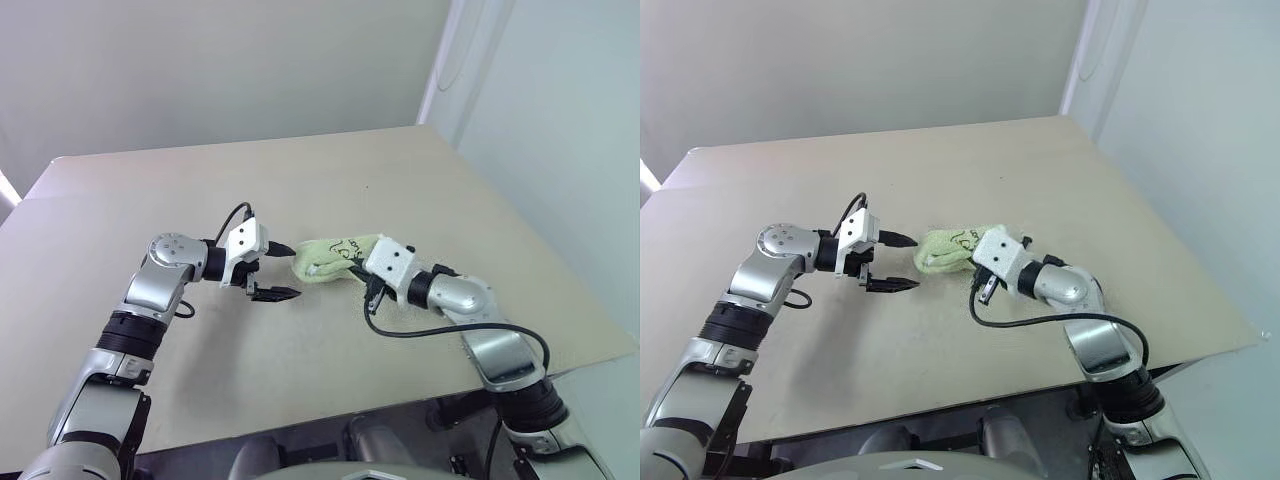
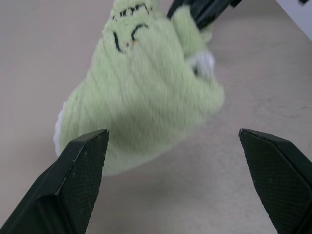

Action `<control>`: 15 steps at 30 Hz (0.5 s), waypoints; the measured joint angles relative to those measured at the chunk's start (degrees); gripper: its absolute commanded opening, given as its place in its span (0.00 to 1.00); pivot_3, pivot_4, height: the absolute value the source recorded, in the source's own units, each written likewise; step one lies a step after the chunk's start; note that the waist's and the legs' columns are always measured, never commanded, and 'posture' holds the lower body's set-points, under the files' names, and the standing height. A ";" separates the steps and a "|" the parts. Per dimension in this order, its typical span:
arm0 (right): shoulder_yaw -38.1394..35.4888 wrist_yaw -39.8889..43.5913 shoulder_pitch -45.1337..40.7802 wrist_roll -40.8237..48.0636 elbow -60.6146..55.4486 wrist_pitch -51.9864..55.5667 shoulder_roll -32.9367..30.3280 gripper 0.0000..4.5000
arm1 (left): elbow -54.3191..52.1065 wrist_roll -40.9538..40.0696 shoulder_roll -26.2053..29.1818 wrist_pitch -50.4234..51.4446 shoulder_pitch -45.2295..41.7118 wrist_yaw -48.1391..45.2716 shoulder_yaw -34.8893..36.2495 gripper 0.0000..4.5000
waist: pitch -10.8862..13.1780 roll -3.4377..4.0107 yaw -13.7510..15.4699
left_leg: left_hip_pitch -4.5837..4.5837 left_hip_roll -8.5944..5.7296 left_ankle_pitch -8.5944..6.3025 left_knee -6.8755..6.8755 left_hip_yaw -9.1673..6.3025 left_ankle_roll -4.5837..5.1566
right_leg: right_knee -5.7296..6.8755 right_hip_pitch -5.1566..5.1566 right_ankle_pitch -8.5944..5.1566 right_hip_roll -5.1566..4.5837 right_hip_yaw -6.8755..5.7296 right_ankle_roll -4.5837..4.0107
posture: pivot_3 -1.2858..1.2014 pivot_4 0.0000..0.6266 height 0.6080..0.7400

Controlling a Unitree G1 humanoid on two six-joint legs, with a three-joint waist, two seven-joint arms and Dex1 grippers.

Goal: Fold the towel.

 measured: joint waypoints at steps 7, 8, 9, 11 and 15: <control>-7.68 -1.92 -1.64 6.92 -1.00 5.44 0.58 0.01 | 0.23 0.00 -0.07 0.15 -0.40 0.08 0.00 1.00 | 0.00 0.00 -0.02 | 0.00 0.00 0.00 0.00 0.00 0.00 | 0.00 0.00 0.00 0.00 0.00 0.00 | 0.52 0.00 1.00; -8.75 -2.25 -2.05 7.40 -1.00 5.81 0.11 0.01 | 0.25 0.00 -0.10 0.15 -0.40 0.10 -0.01 1.00 | 0.00 0.00 -0.01 | 0.00 0.00 0.00 0.00 0.00 0.00 | 0.00 0.00 0.00 0.00 0.00 0.01 | 0.52 0.00 1.00; -9.50 -2.58 -2.26 7.65 -0.95 5.99 -0.59 0.01 | 0.26 0.00 -0.14 0.15 -0.41 0.12 -0.01 1.00 | 0.00 0.01 -0.01 | -0.01 0.00 0.00 -0.01 0.00 0.00 | -0.01 0.00 0.00 0.00 0.00 0.01 | 0.52 0.00 1.00; -11.59 -3.69 -2.74 7.99 -0.32 6.14 -1.97 0.01 | 0.34 0.00 -0.18 0.15 -0.41 0.13 -0.01 1.00 | 0.00 0.01 0.00 | -0.02 0.00 0.00 -0.01 0.01 0.00 | -0.02 0.00 0.00 0.00 0.00 0.01 | 0.52 0.00 1.00; -15.83 -7.35 -5.89 7.19 5.39 5.18 -5.91 0.01 | 0.49 0.05 -0.30 0.05 -0.42 0.16 -0.03 1.00 | 0.01 0.01 0.00 | -0.01 0.00 0.00 0.00 0.02 0.00 | -0.02 0.00 -0.01 -0.01 0.01 -0.03 | 0.52 0.00 1.00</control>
